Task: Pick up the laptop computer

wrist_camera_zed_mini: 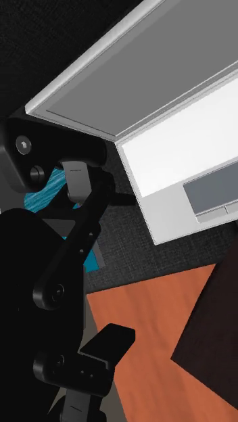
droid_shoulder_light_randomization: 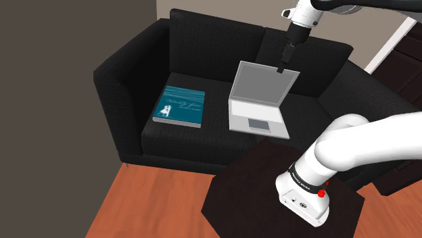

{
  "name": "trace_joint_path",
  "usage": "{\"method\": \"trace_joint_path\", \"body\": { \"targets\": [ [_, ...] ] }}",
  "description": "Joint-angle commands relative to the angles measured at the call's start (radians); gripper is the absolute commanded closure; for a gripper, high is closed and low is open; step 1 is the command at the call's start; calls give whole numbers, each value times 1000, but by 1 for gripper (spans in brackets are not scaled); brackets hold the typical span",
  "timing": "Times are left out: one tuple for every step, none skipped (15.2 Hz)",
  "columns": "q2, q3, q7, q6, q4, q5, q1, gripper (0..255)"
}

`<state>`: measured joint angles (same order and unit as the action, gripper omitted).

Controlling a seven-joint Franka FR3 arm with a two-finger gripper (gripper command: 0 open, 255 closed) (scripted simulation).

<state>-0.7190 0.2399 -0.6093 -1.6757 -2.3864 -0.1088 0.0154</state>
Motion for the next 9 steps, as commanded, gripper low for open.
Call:
{"method": "trace_joint_path", "body": {
  "targets": [
    [42, 47, -77, -42, 10, -33, 0, 0],
    [65, 69, -113, -61, 18, -46, -2, 0],
    [89, 92, -148, -81, 28, -57, -4, 0],
    [115, 113, -184, -101, 39, -67, -7, 0],
    [141, 135, -220, -120, 52, -75, -10, 0],
    [169, 157, -256, -140, 66, -82, -13, 0],
    [198, 179, -292, -160, 81, -87, -18, 0],
    [229, 201, -329, -179, 98, -89, -23, 0],
    [260, 223, -365, -198, 116, -90, -29, 0]
  ]
}}
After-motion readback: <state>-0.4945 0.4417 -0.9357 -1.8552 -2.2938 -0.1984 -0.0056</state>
